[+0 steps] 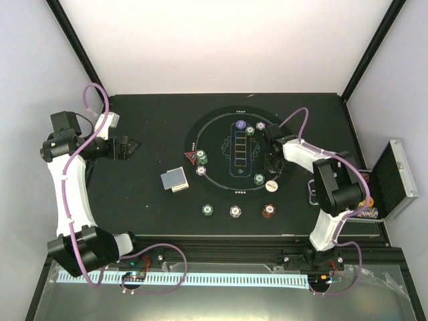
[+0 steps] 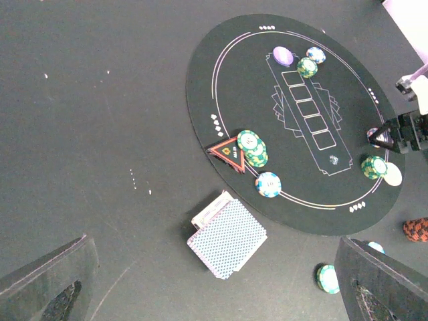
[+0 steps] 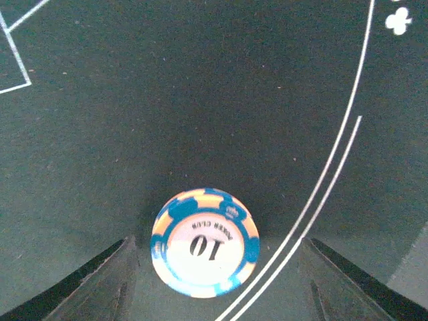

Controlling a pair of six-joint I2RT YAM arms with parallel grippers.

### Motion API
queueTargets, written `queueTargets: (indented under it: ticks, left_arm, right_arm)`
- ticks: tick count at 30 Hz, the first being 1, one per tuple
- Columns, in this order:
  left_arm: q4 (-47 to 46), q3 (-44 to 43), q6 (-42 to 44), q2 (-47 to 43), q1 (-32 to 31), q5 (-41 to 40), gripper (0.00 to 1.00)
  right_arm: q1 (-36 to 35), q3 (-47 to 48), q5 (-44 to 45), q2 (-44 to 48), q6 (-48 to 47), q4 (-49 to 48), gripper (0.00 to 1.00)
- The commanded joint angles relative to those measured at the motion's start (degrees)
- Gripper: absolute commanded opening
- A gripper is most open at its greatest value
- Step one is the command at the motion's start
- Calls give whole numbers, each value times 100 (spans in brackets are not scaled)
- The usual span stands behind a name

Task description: Distribute texas hold em gaming equipment

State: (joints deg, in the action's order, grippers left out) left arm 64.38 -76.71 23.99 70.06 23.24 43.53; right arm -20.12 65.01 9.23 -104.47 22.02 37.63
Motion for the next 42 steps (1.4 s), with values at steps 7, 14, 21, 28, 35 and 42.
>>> queueTargets:
  ticks: [7, 14, 21, 28, 35, 42]
  left_arm:
    - [-106, -61, 14, -106, 50, 121, 99]
    - [-159, -53, -16, -116, 52, 122, 99]
    - [-164, -46, -35, -115, 49, 174, 99]
    - [-181, -47, -36, -114, 52, 175, 99]
    - [-176, -24, -47, -98, 53, 174, 99]
    - [-188, -37, -57, -87, 49, 174, 99]
  right_arm:
    - [-520, -379, 373, 1685, 377, 508, 69]
    - [-1805, -1261, 477, 2765, 1281, 942, 75]
    - [-2329, -2089, 349, 3231, 1890, 1047, 79]
    - [-2411, -2462, 82, 3310, 1963, 836, 79]
    - [-2494, -2605, 24, 3167, 2039, 635, 67]
    - [-2489, -2643, 61, 3202, 2027, 667, 56]
